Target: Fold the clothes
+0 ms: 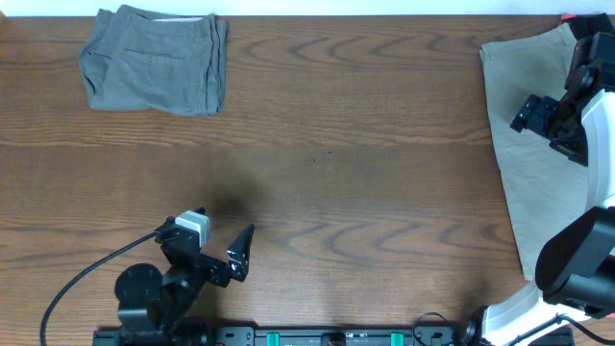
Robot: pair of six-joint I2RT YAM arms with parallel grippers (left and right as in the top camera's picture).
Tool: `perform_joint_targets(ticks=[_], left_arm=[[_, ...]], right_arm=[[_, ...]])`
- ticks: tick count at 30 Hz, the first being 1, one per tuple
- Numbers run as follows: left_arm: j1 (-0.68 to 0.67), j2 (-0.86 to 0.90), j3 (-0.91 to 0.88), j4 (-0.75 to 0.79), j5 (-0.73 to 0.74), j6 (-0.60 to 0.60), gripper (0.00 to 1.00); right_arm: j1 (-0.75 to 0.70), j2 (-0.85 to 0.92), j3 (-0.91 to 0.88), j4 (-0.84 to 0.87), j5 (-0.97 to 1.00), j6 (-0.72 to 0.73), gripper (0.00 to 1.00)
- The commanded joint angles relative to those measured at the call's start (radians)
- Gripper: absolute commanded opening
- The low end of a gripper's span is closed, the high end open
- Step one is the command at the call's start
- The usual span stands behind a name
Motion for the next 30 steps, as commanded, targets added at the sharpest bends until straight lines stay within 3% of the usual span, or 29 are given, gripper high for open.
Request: perform_joint_targets(ticks=[1, 11, 15, 23, 30], left_arm=[[-0.003, -0.052, -0.068, 0.075, -0.072, 0.011, 0.97], [-0.003, -0.101, -0.275, 0.485, -0.132, 0.011, 0.98], [-0.003, -0.101, -0.337, 0.581, -0.175, 0.010, 0.98], [-0.003, -0.101, -0.340, 0.441, -0.337, 0.010, 0.98], [-0.003, -0.100, -0.340, 0.445, -0.336, 0.010, 0.98]], right_arm=[[-0.003, 0.000, 0.006, -0.002, 0.006, 0.007, 0.99], [-0.003, 0.000, 0.006, -0.001, 0.006, 0.007, 0.99], [-0.003, 0.000, 0.006, -0.001, 0.006, 0.007, 0.99], [-0.003, 0.000, 0.006, -0.001, 0.006, 0.007, 0.99], [-0.003, 0.000, 0.006, -0.001, 0.006, 0.007, 0.99]])
